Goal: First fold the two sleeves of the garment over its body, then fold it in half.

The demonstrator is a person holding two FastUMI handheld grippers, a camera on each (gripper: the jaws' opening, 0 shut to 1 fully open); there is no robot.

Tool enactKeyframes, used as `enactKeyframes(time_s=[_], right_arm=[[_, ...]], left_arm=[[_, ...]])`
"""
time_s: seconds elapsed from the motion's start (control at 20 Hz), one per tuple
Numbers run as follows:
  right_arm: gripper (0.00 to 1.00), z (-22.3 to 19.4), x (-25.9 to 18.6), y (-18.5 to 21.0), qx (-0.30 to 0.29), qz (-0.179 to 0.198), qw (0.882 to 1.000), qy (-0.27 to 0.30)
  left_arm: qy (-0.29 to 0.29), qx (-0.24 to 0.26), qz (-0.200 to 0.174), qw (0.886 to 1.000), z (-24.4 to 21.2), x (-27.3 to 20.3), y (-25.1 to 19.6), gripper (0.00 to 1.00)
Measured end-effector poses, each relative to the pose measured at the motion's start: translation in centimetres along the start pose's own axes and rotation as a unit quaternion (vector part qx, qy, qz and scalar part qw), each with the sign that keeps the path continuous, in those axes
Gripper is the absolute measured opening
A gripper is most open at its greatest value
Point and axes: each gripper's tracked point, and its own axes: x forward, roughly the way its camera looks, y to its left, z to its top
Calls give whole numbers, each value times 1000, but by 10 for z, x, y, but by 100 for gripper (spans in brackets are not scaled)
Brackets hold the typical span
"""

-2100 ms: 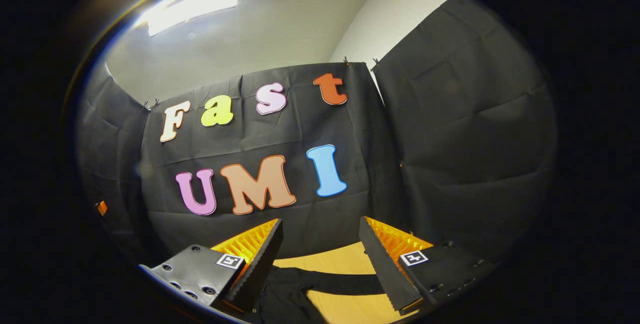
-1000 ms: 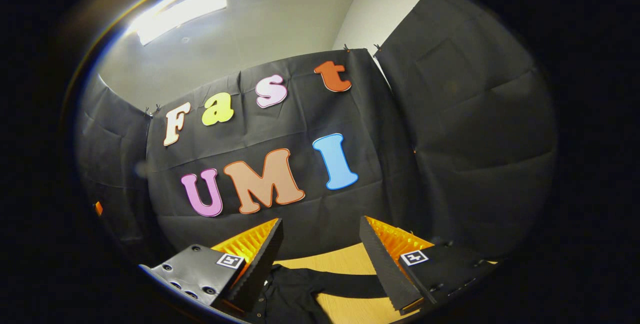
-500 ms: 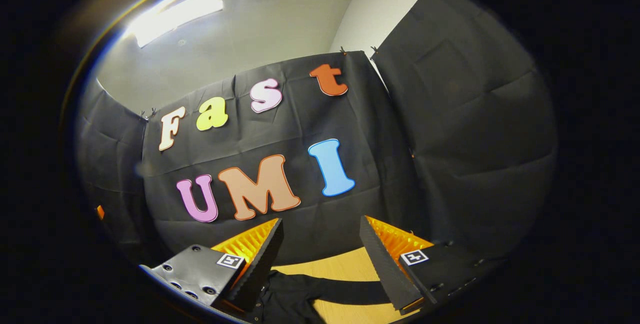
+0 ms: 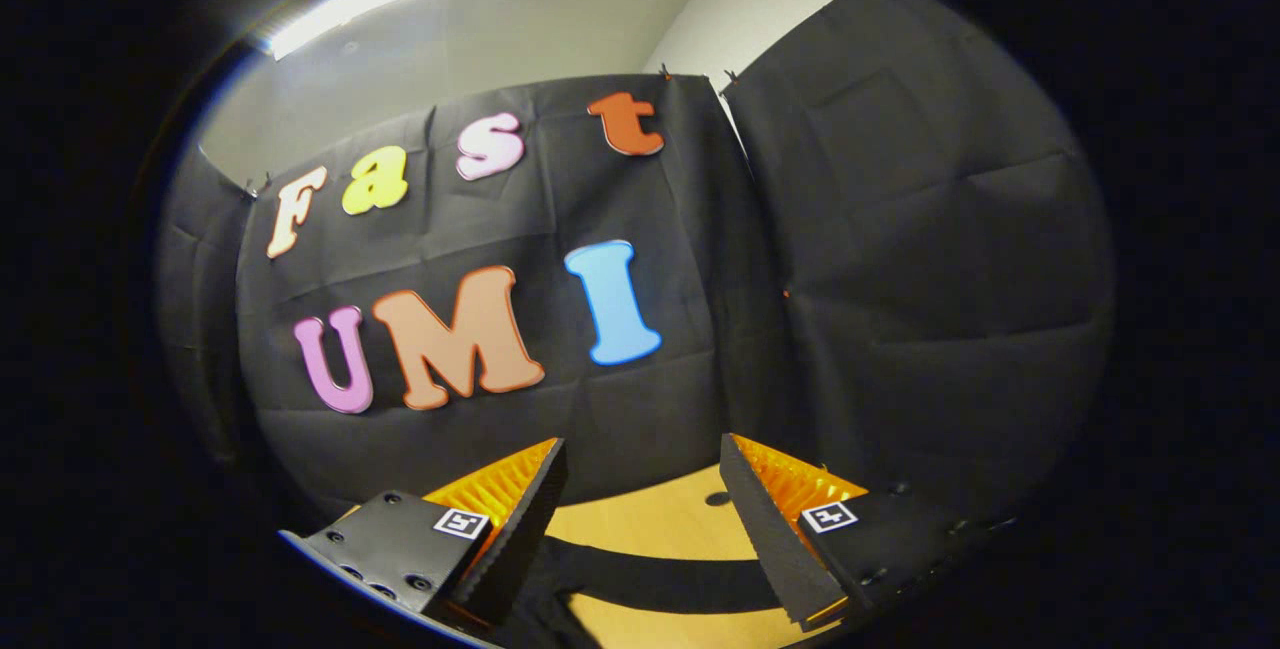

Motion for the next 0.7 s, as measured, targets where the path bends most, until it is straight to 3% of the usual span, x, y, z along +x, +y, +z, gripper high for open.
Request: enactKeyframes(time_s=[0.2,0.35,0.5,0.6,0.65,0.7], right_arm=[[97,-90,42,-40,0,-38,992,123],[98,-155,66,-68,12,-59,976,208],[98,-214,91,-111,-11,-107,958,266],[99,-242,100,-131,-25,-126,946,297],[94,-252,102,-136,-30,-130,940,312],[99,-263,100,-139,-35,-135,932,333]], left_arm=[[17,10,28,999,-12,-3,21,91],[29,40,42,998,-16,-5,29,91],[37,56,46,997,-18,-8,28,93],[44,61,50,996,-21,-10,27,92],[46,63,51,996,-22,-11,25,92],[49,65,52,995,-22,-11,23,92]])
